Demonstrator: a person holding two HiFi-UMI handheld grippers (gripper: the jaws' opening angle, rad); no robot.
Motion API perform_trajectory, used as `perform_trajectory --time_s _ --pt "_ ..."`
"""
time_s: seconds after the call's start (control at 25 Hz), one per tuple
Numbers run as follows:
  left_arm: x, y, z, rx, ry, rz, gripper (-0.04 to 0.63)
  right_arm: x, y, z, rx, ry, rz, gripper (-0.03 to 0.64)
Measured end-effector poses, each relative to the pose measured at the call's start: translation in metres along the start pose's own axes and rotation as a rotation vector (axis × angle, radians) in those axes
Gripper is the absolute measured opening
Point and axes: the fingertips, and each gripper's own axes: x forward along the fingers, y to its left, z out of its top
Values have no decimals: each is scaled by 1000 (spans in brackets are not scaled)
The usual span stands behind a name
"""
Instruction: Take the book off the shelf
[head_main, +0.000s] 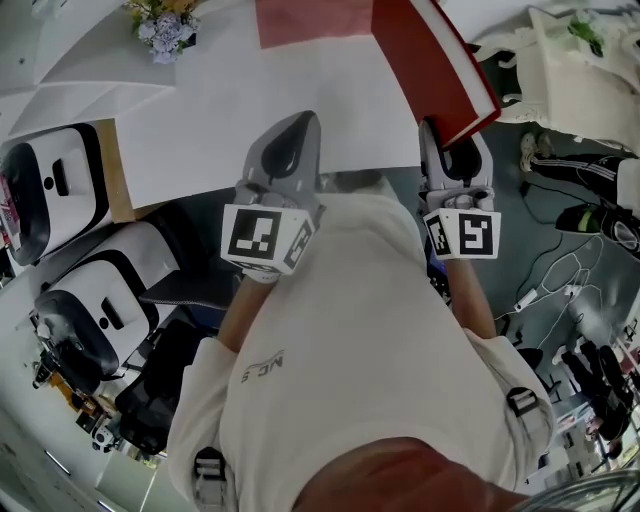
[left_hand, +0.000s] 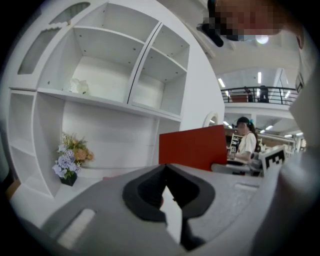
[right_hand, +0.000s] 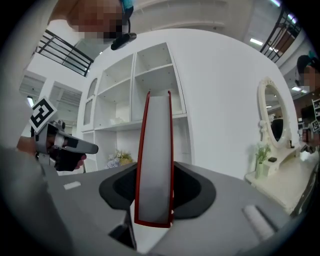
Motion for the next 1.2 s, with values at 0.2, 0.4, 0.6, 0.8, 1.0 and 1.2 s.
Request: perform_trajectory --time_s 0.2,0.4,0.6,0.8,1.0,1.2 --pt "0 -3 -17 14 12 15 0 16 -5 -39 75 95 -4 170" --pt "-2 7 -41 -16 44 48 0 25 0 -72 123 185 11 170" --pt "-5 21 -64 -53 79 90 0 30 10 -88 133 248 37 170" --pt "-13 31 -70 -79 73 116 0 37 23 -95 139 316 108 170" --pt "-13 28 -71 -98 62 110 0 38 36 -96 118 391 218 170" --pt "-14 27 -71 -95 54 107 0 37 42 -86 91 376 252 170"
